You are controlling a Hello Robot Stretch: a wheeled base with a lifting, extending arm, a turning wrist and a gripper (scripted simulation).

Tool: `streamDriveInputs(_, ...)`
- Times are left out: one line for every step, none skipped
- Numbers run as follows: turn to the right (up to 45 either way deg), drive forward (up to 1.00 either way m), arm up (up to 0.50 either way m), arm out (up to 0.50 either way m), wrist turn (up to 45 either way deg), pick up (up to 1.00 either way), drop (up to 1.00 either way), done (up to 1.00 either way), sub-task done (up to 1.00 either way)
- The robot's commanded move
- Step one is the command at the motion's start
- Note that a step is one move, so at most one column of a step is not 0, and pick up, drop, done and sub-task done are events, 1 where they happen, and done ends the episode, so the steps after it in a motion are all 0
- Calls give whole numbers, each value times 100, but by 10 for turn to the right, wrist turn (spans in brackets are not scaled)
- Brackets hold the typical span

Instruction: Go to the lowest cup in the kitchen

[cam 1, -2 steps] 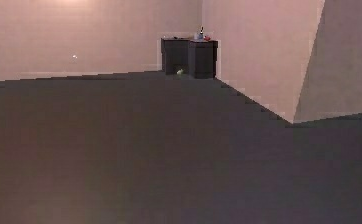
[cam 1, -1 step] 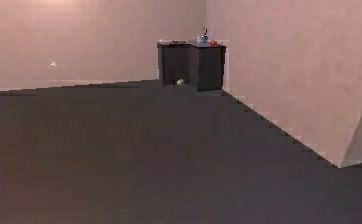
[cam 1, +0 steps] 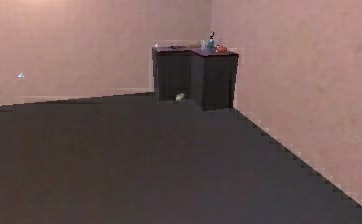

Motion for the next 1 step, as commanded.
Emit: streamDriveInputs(0,100,0,0,0,0,0,0,0)
